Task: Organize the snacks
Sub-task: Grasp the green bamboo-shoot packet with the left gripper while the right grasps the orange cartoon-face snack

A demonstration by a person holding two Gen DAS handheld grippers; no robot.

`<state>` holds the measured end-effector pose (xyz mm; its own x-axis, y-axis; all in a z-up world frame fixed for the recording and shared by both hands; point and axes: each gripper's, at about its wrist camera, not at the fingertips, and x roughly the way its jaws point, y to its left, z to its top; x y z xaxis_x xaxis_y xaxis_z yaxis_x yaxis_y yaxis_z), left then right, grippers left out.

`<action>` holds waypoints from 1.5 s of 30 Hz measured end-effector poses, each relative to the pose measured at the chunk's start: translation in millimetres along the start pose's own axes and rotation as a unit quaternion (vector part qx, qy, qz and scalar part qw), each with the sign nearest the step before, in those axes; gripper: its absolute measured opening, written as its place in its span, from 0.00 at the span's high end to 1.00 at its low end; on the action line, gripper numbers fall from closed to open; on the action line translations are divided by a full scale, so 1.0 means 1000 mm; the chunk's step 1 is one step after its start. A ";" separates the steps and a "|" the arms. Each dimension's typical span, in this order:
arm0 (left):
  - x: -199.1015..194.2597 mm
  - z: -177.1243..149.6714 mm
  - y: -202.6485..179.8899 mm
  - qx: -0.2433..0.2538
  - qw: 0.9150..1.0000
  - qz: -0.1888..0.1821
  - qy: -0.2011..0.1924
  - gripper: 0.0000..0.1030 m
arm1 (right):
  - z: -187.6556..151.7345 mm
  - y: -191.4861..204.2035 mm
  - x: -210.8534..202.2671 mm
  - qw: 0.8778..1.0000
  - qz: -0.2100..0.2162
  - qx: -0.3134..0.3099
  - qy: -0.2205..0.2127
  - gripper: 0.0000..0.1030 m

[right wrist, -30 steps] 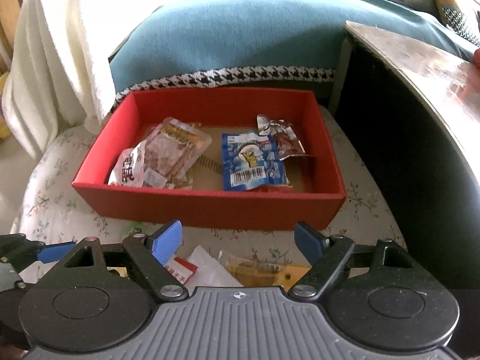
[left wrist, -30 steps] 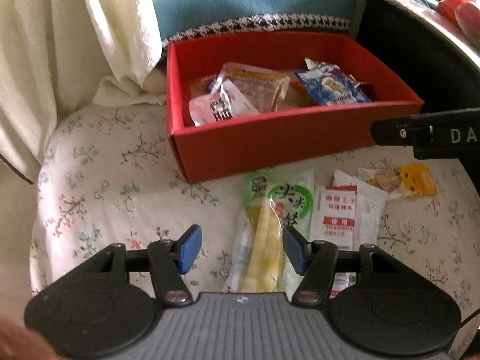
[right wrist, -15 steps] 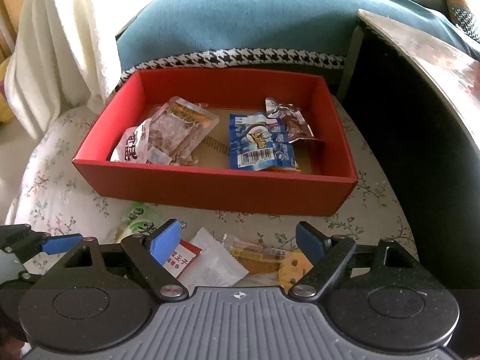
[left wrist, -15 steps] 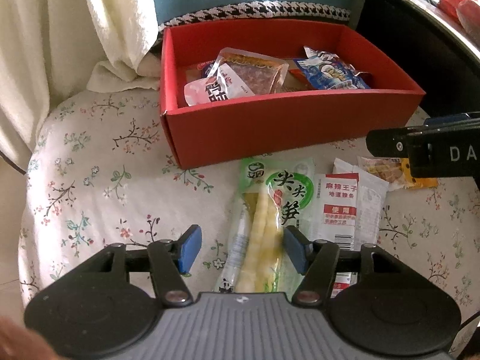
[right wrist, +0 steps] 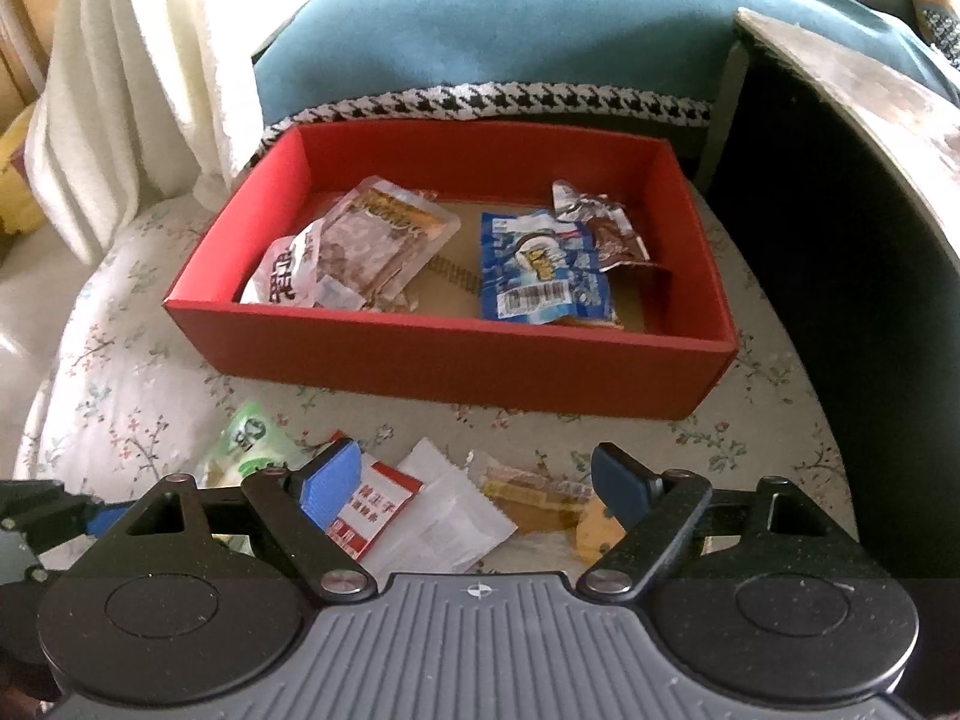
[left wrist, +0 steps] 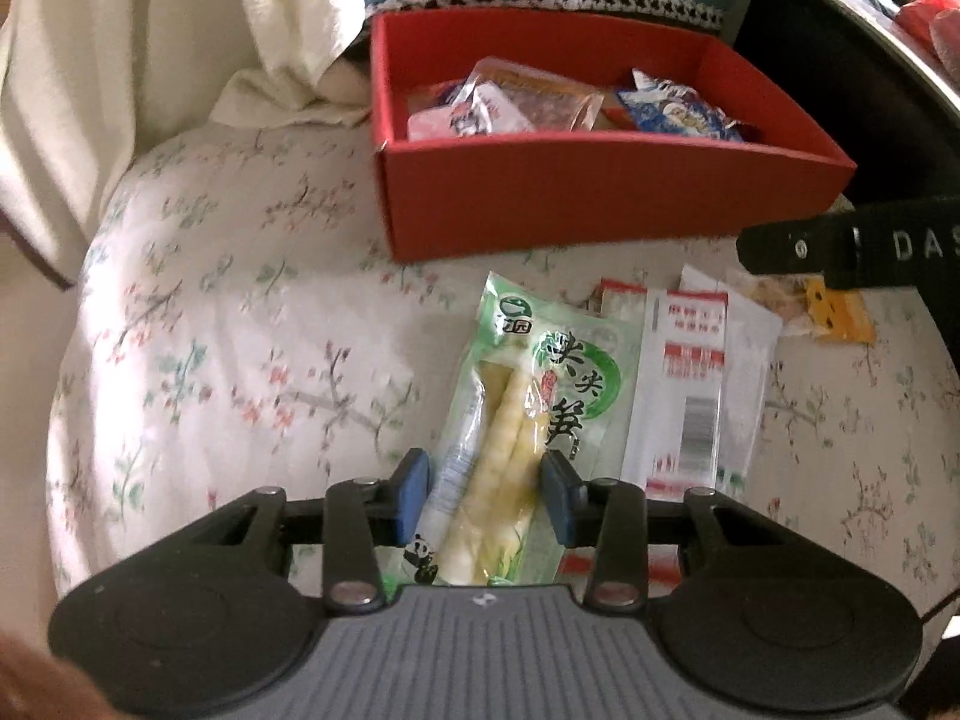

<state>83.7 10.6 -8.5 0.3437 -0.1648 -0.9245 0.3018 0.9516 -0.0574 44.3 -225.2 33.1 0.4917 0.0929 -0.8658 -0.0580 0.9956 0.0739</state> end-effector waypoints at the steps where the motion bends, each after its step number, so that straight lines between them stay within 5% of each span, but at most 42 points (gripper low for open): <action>1: -0.002 -0.004 0.001 0.000 1.000 0.000 0.002 0.66 | -0.001 0.000 0.001 1.000 0.002 0.001 0.005 0.14; 7: -0.002 -0.011 -0.001 0.014 1.000 0.023 -0.008 0.56 | -0.015 0.017 0.011 0.998 0.047 0.011 0.039 0.14; 9: 0.001 -0.012 -0.003 0.026 0.999 0.039 -0.014 0.38 | -0.019 0.028 0.014 0.998 0.042 -0.003 0.043 0.14; 11: 0.005 -0.013 -0.005 0.043 0.997 0.056 -0.028 0.32 | -0.020 0.033 0.016 0.998 0.037 -0.017 0.046 0.14; 13: 0.004 -0.013 -0.005 0.043 0.998 0.044 -0.030 0.44 | -0.015 0.027 0.010 0.999 0.025 -0.025 0.037 0.14; 15: 0.000 -0.012 0.002 0.022 1.000 0.001 -0.015 0.71 | -0.008 0.011 -0.004 1.000 0.010 -0.017 0.013 0.13; 17: -0.002 -0.011 0.004 0.016 1.000 0.003 -0.011 0.74 | -0.002 -0.011 -0.015 1.000 -0.001 -0.005 -0.004 0.13; 25: -0.008 -0.006 0.021 -0.030 0.999 -0.016 -0.006 0.77 | -0.016 -0.074 0.003 0.997 -0.049 0.049 0.030 0.12; 31: -0.014 -0.003 0.026 -0.043 0.999 -0.032 -0.010 0.79 | -0.010 -0.057 0.029 0.989 -0.076 -0.102 0.072 0.12; 40: -0.007 0.000 0.026 -0.038 0.998 -0.046 0.003 0.75 | 0.002 -0.052 0.060 0.972 0.032 -0.206 0.111 0.12; 45: 0.000 0.001 0.027 -0.041 0.998 -0.053 0.021 0.69 | 0.001 -0.045 0.070 0.963 0.051 -0.243 0.104 0.07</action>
<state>92.2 35.9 -9.5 0.2757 -0.2572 -0.9262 0.2606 0.9474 -0.1855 81.8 -263.1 -30.6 0.2801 0.1353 -0.9504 -0.5216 0.8526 -0.0324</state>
